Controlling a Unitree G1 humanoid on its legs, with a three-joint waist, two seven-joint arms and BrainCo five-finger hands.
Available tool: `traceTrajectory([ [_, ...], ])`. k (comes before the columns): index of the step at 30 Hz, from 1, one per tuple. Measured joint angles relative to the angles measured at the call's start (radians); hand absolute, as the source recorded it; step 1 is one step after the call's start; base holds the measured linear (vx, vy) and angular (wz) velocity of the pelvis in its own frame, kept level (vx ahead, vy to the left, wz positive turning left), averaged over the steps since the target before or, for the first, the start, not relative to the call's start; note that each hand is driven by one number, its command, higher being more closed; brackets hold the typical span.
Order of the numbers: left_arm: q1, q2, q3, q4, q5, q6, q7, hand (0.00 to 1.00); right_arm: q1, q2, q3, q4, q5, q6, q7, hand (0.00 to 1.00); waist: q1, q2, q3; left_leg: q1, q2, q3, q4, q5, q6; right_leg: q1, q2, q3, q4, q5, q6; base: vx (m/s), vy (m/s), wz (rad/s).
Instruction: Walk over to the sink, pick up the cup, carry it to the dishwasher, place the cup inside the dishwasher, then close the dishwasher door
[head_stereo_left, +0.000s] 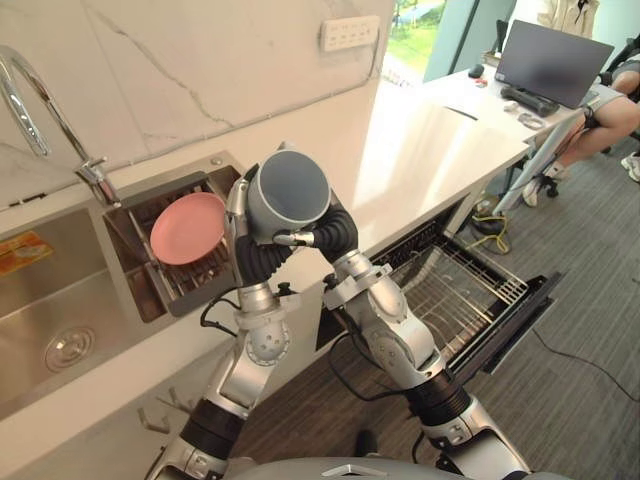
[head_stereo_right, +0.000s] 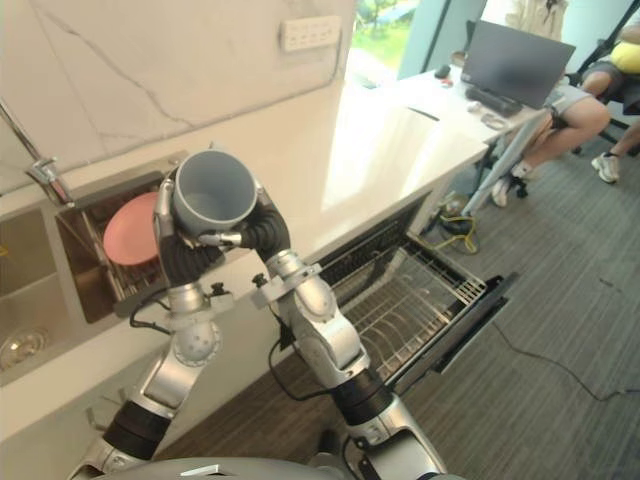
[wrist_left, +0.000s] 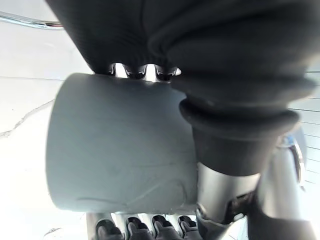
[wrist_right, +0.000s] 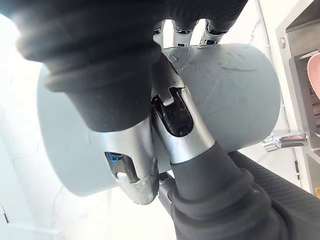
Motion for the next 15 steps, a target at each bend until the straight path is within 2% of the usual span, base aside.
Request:
traceTrajectory([
  [11, 0.0, 0.002, -0.002, 0.009, -0.005, -0.005, 0.002, 1.0, -0.029, 0.0, -0.002, 0.0, 0.001, -0.003, -0.01, 0.0, 0.005, 0.0, 0.0, -0.005, 0.0, -0.009, -0.001, 0.004, -0.001, 0.001, -0.001, -0.009, 0.0, 0.0, 0.0, 0.0, 0.0, 0.02],
  [15, 0.001, 0.004, -0.005, 0.009, -0.019, -0.015, 0.002, 1.0, -0.031, 0.0, -0.001, 0.0, 0.039, -0.003, -0.01, 0.0, 0.011, 0.0, 0.0, -0.015, -0.001, -0.026, -0.003, 0.013, -0.002, 0.002, -0.001, -0.026, 0.0, 0.0, 0.0, -0.01, -0.01, 0.13],
])
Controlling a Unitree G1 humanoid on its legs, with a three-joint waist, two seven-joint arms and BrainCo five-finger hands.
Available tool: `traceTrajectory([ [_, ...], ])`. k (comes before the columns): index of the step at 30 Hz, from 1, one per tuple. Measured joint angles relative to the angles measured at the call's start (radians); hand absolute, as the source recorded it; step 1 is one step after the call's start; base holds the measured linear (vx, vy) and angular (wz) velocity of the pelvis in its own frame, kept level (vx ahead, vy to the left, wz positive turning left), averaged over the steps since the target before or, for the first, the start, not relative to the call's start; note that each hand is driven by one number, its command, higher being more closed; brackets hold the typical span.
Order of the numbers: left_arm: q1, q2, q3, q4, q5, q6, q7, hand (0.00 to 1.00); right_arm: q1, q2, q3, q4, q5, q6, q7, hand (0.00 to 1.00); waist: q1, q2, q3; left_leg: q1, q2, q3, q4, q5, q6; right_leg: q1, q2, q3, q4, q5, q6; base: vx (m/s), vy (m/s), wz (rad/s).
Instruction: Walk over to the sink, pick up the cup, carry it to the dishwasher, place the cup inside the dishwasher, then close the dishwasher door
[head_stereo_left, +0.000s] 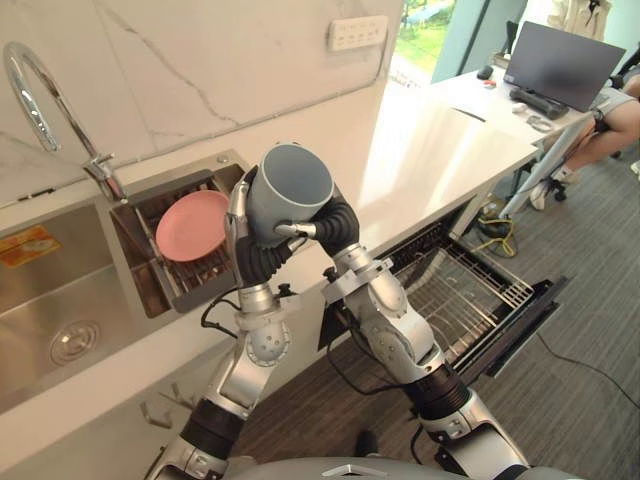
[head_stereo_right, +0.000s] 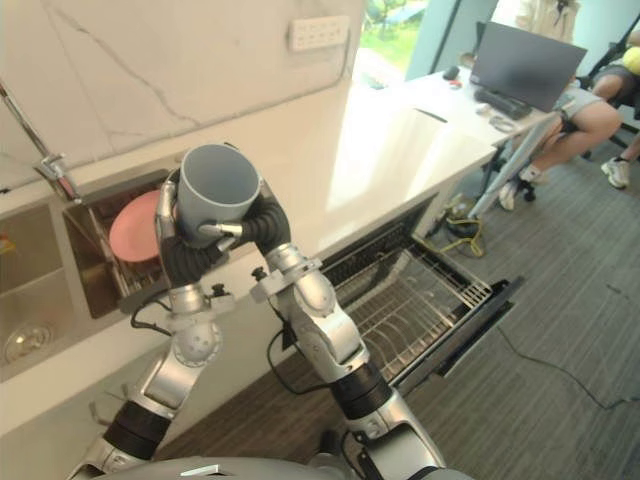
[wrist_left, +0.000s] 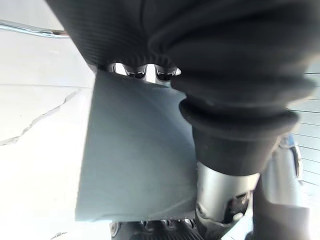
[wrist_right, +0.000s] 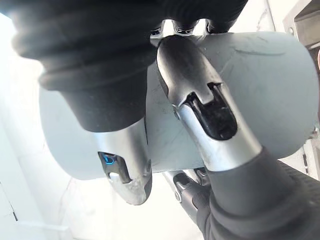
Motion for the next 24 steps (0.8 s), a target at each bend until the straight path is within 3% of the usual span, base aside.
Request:
traceTrajectory([
  [5, 0.001, 0.017, 0.0, 0.0, 0.0, -0.015, 0.001, 1.0, -0.003, 0.0, 0.002, 0.0, 0.002, 0.0, 0.0, 0.0, 0.005, 0.0, 0.0, 0.001, 0.0, -0.001, 0.001, 0.002, 0.0, 0.002, 0.0, 0.0, 0.0, 0.001, -0.001, -0.02, -0.004, 0.0],
  [6, 0.002, 0.019, 0.0, 0.0, 0.0, -0.016, 0.001, 1.0, -0.003, 0.0, 0.003, 0.0, 0.002, 0.0, 0.0, 1.0, 0.005, 0.0, 0.0, 0.0, 0.0, -0.001, 0.0, 0.003, -0.001, 0.002, 0.0, -0.001, 0.0, 0.001, -0.002, 0.0, 0.0, 0.0],
  [14, 0.009, 0.024, 0.002, -0.001, -0.024, -0.019, 0.008, 1.0, -0.04, 0.0, 0.005, 0.031, 0.024, 0.003, 0.002, 1.0, 0.006, 0.0, 0.0, 0.0, 0.0, -0.002, -0.001, 0.008, -0.001, 0.0, 0.0, -0.002, 0.0, 0.003, -0.004, 0.0, 0.0, 0.0],
  [22, 0.01, 0.029, 0.002, -0.001, -0.025, -0.049, 0.022, 1.0, -0.041, -0.001, 0.022, 0.034, 0.197, -0.003, 0.02, 1.0, 0.012, 0.002, -0.001, -0.009, 0.0, -0.027, -0.003, 0.016, -0.002, 0.007, -0.002, -0.026, 0.0, 0.002, -0.005, -0.01, -0.003, 0.07],
  [23, 0.013, 0.034, 0.002, -0.002, -0.025, -0.06, 0.022, 0.0, -0.041, -0.001, 0.023, 0.035, 0.211, -0.01, 0.027, 1.0, 0.018, 0.002, -0.002, -0.009, 0.0, -0.029, -0.009, 0.021, -0.003, 0.006, -0.001, -0.028, 0.0, 0.002, -0.005, -0.01, -0.016, 0.14],
  [24, 0.015, 0.039, 0.001, -0.002, -0.024, -0.067, 0.022, 0.0, -0.041, -0.001, 0.023, 0.035, 0.223, -0.013, 0.029, 1.0, 0.022, 0.003, -0.002, -0.008, 0.0, -0.029, -0.014, 0.025, -0.003, 0.005, -0.001, -0.028, 0.0, 0.002, -0.005, -0.01, -0.017, 0.06],
])
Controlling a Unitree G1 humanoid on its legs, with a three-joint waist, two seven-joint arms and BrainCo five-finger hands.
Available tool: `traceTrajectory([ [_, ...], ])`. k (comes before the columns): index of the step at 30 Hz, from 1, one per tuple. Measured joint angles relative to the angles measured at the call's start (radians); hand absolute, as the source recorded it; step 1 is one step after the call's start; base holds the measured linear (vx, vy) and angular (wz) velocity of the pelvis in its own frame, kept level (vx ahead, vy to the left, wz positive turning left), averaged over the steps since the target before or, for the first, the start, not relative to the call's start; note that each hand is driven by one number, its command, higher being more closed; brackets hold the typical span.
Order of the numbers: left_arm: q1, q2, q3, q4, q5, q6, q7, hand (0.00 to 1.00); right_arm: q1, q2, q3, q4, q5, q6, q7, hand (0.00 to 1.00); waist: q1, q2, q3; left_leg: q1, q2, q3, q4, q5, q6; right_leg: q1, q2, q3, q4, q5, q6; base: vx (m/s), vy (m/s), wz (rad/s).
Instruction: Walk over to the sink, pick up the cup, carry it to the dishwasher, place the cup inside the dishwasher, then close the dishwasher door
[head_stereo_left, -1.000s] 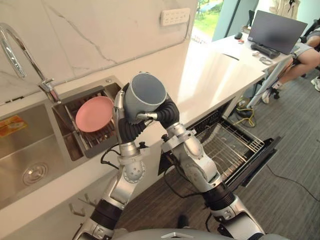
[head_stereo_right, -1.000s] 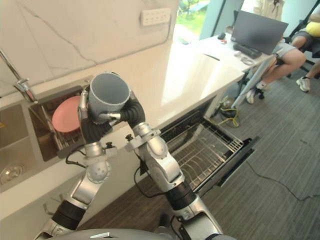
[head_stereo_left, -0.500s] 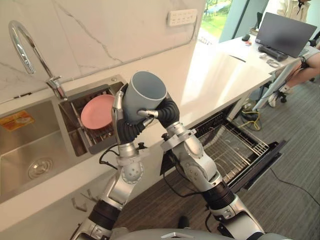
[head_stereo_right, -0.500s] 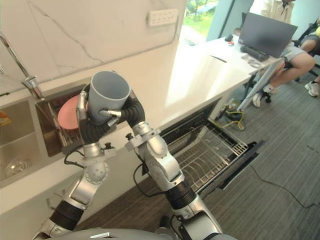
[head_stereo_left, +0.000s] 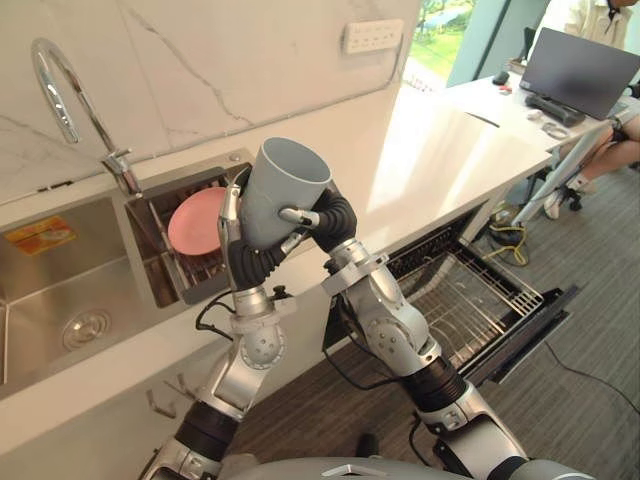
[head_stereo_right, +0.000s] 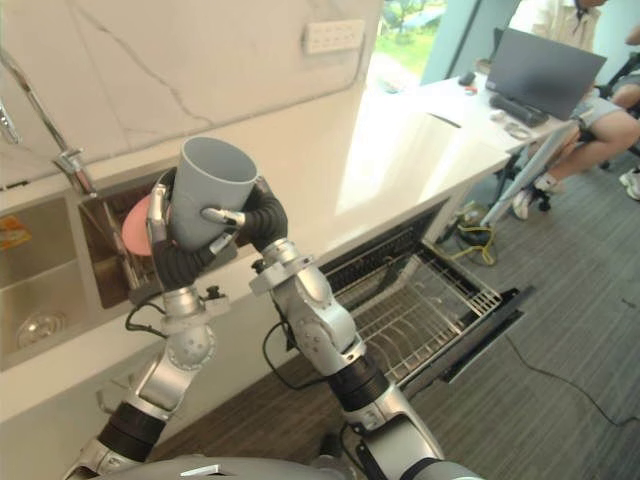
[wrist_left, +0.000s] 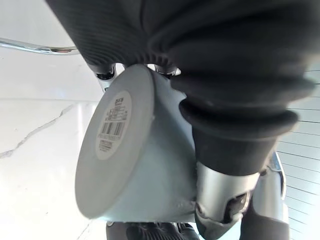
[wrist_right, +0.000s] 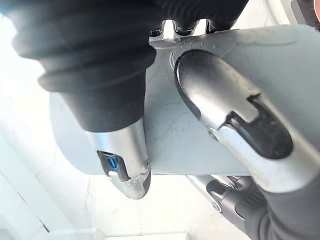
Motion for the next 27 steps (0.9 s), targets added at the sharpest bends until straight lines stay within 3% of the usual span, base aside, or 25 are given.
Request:
traceTrajectory([
  [4, 0.043, 0.017, -0.021, -0.005, 0.003, -0.094, -0.027, 0.0, -0.066, 0.002, -0.001, 0.022, 0.128, -0.072, 0.018, 1.0, 0.005, 0.002, -0.002, 0.001, 0.0, -0.002, -0.002, 0.004, -0.001, 0.001, 0.0, -0.001, 0.0, 0.001, -0.001, 0.0, 0.0, 0.0],
  [9, 0.042, 0.019, -0.053, -0.033, -0.021, -0.139, -0.08, 0.0, -0.077, 0.004, 0.001, 0.034, 0.226, -0.128, 0.034, 1.0, 0.009, 0.005, -0.004, 0.0, 0.0, -0.008, -0.005, 0.009, -0.002, 0.003, 0.0, -0.007, -0.003, -0.005, -0.009, -0.03, -0.007, 0.04],
  [16, 0.017, 0.015, -0.1, -0.046, -0.039, -0.103, -0.141, 0.0, -0.063, 0.019, 0.005, 0.034, 0.322, -0.229, 0.036, 1.0, 0.007, 0.028, -0.019, 0.006, 0.001, -0.022, -0.042, 0.035, -0.006, 0.002, 0.002, -0.021, -0.005, -0.009, -0.012, -0.01, -0.014, 0.06],
  [19, 0.004, 0.022, -0.12, -0.049, -0.033, -0.063, -0.151, 0.0, -0.041, 0.023, -0.001, 0.034, 0.331, -0.267, 0.038, 1.0, 0.006, 0.036, -0.024, 0.009, 0.001, -0.019, -0.046, 0.037, -0.006, 0.003, 0.002, -0.019, -0.004, -0.007, -0.01, 0.0, 0.001, -0.01],
  [20, -0.01, 0.031, -0.138, -0.046, -0.025, -0.019, -0.153, 0.0, -0.023, 0.035, -0.031, 0.034, 0.358, -0.282, 0.045, 1.0, 0.004, 0.037, -0.025, 0.01, 0.001, -0.017, -0.052, 0.041, -0.008, 0.0, 0.002, -0.017, -0.003, -0.002, -0.005, -0.01, 0.001, -0.03],
  [27, -0.027, 0.049, -0.137, 0.013, 0.069, 0.03, -0.154, 0.0, 0.018, 0.072, -0.16, -0.015, 0.455, -0.295, 0.091, 1.0, -0.007, 0.037, -0.025, 0.025, 0.001, 0.009, -0.062, 0.042, -0.008, -0.007, 0.004, 0.011, 0.0, 0.002, -0.004, -0.01, 0.003, -0.11],
])
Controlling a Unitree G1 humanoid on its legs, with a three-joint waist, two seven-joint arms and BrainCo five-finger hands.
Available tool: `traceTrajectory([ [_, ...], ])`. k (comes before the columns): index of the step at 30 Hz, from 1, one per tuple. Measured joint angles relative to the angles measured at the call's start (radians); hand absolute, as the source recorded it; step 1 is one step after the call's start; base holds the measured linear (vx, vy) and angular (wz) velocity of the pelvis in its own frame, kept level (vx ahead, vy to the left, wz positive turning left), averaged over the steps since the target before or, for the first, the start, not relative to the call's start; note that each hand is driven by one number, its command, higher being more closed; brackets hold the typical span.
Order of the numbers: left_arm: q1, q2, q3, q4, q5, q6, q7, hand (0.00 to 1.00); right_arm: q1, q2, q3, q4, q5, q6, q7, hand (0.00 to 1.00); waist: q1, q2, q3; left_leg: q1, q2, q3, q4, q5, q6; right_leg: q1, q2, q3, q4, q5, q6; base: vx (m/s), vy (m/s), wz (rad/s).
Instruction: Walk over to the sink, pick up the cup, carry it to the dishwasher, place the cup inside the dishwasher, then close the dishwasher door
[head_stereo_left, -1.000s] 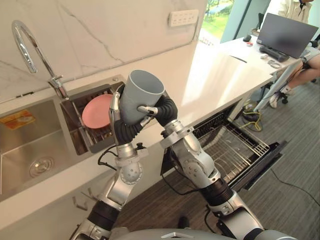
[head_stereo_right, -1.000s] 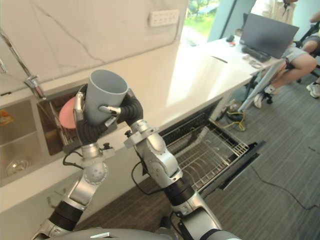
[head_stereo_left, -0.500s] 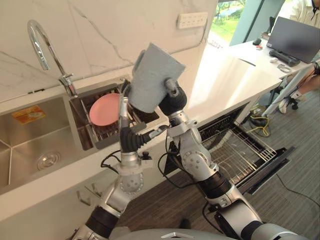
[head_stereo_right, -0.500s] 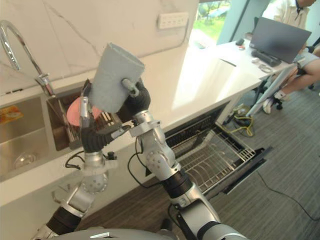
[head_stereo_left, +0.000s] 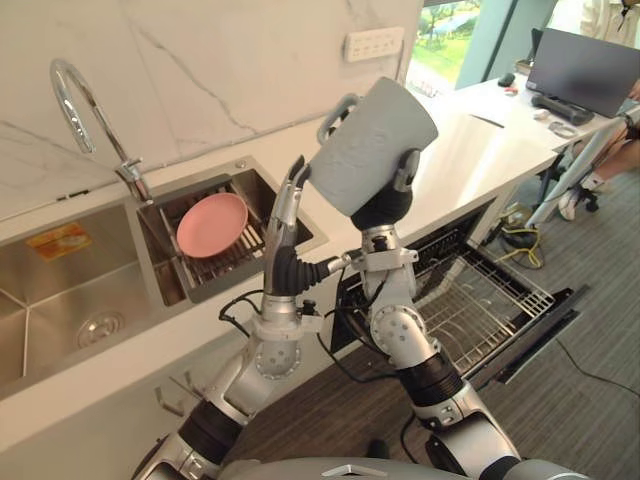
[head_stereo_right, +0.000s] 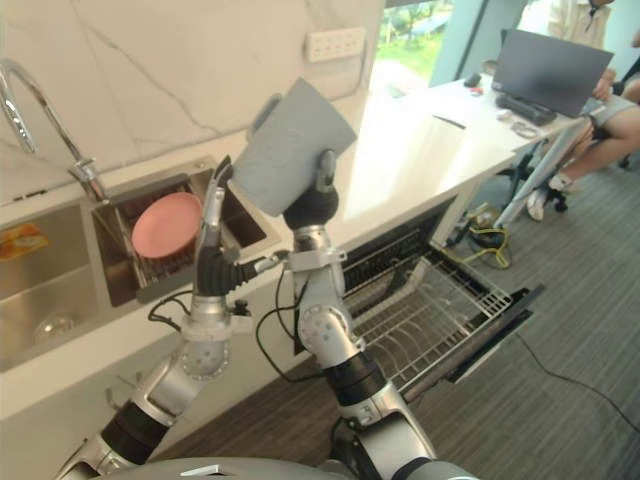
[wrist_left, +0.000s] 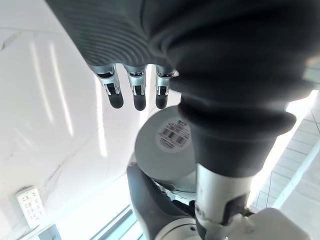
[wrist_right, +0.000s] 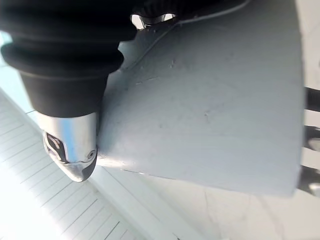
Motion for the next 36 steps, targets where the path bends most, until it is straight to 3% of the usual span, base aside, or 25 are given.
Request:
traceTrajectory([
  [4, 0.069, -0.004, 0.043, 0.07, 0.011, 0.032, 0.006, 0.0, 0.004, 0.051, -0.103, -0.127, 0.059, -0.074, 0.07, 1.0, -0.018, -0.001, 0.001, 0.013, 0.001, 0.02, -0.01, -0.001, 0.0, -0.002, 0.002, 0.016, -0.001, -0.003, 0.001, 0.0, 0.004, -0.1],
  [11, 0.061, -0.049, 0.13, -0.003, 0.049, 0.018, 0.089, 0.0, 0.149, 0.053, -0.222, -0.146, 0.108, -0.136, 0.089, 1.0, -0.021, -0.002, 0.001, 0.02, 0.001, 0.035, -0.011, -0.005, 0.001, -0.002, 0.002, 0.021, 0.0, -0.004, 0.002, 0.0, 0.004, -0.04],
  [15, 0.058, -0.073, 0.156, -0.015, 0.012, -0.041, 0.072, 0.0, 0.181, 0.057, -0.293, -0.149, 0.107, -0.169, 0.088, 1.0, -0.029, -0.004, 0.002, 0.032, 0.002, 0.055, -0.011, -0.012, 0.001, -0.002, 0.004, 0.037, 0.0, -0.003, 0.002, 0.0, 0.01, -0.13],
  [17, 0.058, -0.082, 0.167, -0.015, -0.118, -0.098, -0.039, 0.0, 0.215, 0.057, -0.338, -0.151, 0.104, -0.175, 0.087, 1.0, -0.029, -0.005, 0.003, 0.036, 0.005, 0.076, -0.01, -0.018, 0.001, -0.002, 0.006, 0.05, 0.0, -0.007, 0.005, -0.02, 0.006, -0.18],
  [19, 0.059, -0.088, 0.151, -0.015, -0.309, -0.131, -0.22, 0.0, 0.262, 0.058, -0.385, -0.169, 0.098, -0.173, 0.086, 1.0, -0.034, -0.007, 0.004, 0.036, 0.007, 0.083, -0.01, -0.026, -0.001, -0.002, 0.008, 0.054, 0.0, -0.014, 0.007, -0.01, 0.004, -0.1],
  [20, 0.059, -0.093, 0.125, -0.015, -0.427, -0.135, -0.327, 0.0, 0.294, 0.058, -0.405, -0.192, 0.087, -0.171, 0.085, 1.0, -0.037, -0.008, 0.005, 0.038, 0.009, 0.087, -0.01, -0.028, -0.002, -0.003, 0.009, 0.057, 0.001, -0.015, 0.008, 0.01, 0.006, -0.07],
  [23, 0.059, -0.102, 0.072, -0.014, -0.619, -0.121, -0.494, 0.0, 0.332, 0.059, -0.437, -0.214, 0.041, -0.149, 0.083, 1.0, -0.043, -0.011, 0.007, 0.052, 0.014, 0.109, -0.01, -0.033, -0.003, -0.003, 0.015, 0.074, 0.001, -0.016, 0.01, 0.02, 0.01, -0.18],
  [25, 0.059, -0.126, 0.019, -0.006, -0.761, -0.072, -0.617, 0.0, 0.38, 0.058, -0.468, -0.227, -0.003, -0.127, 0.084, 1.0, -0.055, -0.017, 0.007, 0.055, 0.016, 0.116, -0.008, -0.038, -0.004, -0.002, 0.016, 0.078, 0.001, -0.012, 0.013, 0.03, 0.012, -0.09],
  [29, 0.059, -0.134, -0.034, 0.045, -0.958, 0.031, -0.776, 0.0, 0.455, 0.066, -0.52, -0.225, -0.019, -0.105, 0.084, 1.0, -0.057, -0.027, 0.01, 0.057, 0.019, 0.125, -0.008, -0.045, -0.004, -0.003, 0.016, 0.081, 0.001, -0.014, 0.016, 0.01, 0.009, -0.03],
  [31, 0.062, -0.133, -0.064, 0.104, -1.088, 0.129, -0.869, 0.0, 0.491, 0.089, -0.559, -0.22, -0.02, -0.104, 0.084, 1.0, -0.057, -0.036, 0.012, 0.064, 0.019, 0.134, -0.008, -0.052, -0.006, 0.0, 0.015, 0.088, 0.002, -0.016, 0.019, 0.01, 0.016, -0.07],
  [36, 0.086, -0.124, -0.161, 0.183, -1.222, 0.284, -1.042, 0.0, 0.523, 0.089, -0.648, -0.161, -0.053, -0.11, 0.087, 1.0, -0.068, -0.053, 0.008, 0.072, 0.02, 0.157, 0.0, -0.075, -0.005, 0.006, 0.01, 0.1, 0.002, -0.022, 0.027, 0.01, 0.025, -0.08],
])
